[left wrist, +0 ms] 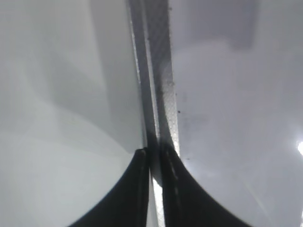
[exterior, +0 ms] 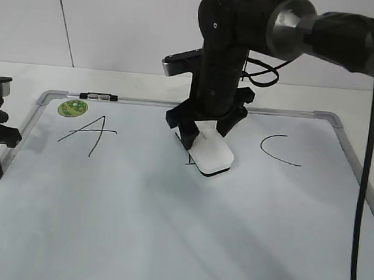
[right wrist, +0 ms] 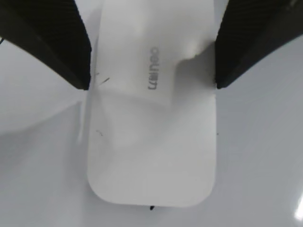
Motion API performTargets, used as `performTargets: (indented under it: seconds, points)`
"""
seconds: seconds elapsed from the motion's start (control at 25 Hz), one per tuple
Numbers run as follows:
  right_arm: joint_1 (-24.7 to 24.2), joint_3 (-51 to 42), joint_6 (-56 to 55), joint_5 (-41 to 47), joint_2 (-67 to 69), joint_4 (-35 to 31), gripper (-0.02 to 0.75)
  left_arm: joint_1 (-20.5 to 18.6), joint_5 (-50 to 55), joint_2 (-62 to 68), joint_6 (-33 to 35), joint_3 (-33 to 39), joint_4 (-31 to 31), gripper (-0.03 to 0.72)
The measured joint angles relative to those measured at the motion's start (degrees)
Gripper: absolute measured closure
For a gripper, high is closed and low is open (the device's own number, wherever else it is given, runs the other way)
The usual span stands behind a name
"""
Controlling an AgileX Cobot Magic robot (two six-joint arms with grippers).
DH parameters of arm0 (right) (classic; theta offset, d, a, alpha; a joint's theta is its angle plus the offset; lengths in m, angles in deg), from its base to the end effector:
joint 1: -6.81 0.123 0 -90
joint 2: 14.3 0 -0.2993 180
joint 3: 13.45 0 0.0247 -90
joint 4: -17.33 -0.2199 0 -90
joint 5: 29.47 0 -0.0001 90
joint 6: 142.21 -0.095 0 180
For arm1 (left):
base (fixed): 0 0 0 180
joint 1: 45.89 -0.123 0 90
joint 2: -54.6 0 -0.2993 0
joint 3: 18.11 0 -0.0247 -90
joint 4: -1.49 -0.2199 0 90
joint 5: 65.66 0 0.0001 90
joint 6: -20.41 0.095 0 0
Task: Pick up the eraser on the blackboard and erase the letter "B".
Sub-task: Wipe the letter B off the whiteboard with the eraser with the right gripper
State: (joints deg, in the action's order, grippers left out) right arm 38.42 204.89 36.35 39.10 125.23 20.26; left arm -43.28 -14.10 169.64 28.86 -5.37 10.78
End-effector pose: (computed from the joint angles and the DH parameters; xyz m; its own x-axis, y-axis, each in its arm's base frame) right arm 0.3984 0.2399 0.2054 -0.8413 -0.5102 -0.1785 -0.5109 0.8584 -0.0457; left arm 0.3163 -0.0265 0.1848 -0.9956 0.0912 -0.0238 0.0935 0.9877 -0.1255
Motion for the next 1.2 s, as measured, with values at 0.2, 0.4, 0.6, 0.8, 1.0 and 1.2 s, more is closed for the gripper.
performTargets:
  seconds: [0.2, 0.4, 0.6, 0.8, 1.0, 1.2]
  points:
    - [0.0, 0.0, -0.9, 0.1, 0.0, 0.0, 0.102, 0.0, 0.0, 0.0, 0.0, 0.0, 0.0, 0.66]
    - [0.0, 0.1, -1.1, 1.2, 1.7, -0.1, 0.102, 0.0, 0.0, 0.0, 0.0, 0.0, 0.0, 0.66]
    - [0.0, 0.1, -1.1, 1.3, 2.1, -0.2, 0.102, 0.0, 0.0, 0.0, 0.0, 0.0, 0.0, 0.66]
    - [0.0, 0.1, -1.1, 1.3, 2.1, -0.2, 0.102, 0.0, 0.0, 0.0, 0.0, 0.0, 0.0, 0.66]
    - [0.0, 1.2, -1.1, 1.4, 2.1, -0.2, 0.102, 0.0, 0.0, 0.0, 0.0, 0.0, 0.0, 0.66]
    - [0.0, 3.0, -1.1, 1.4, 2.1, -1.0, 0.103, 0.0, 0.0, 0.0, 0.0, 0.0, 0.0, 0.66]
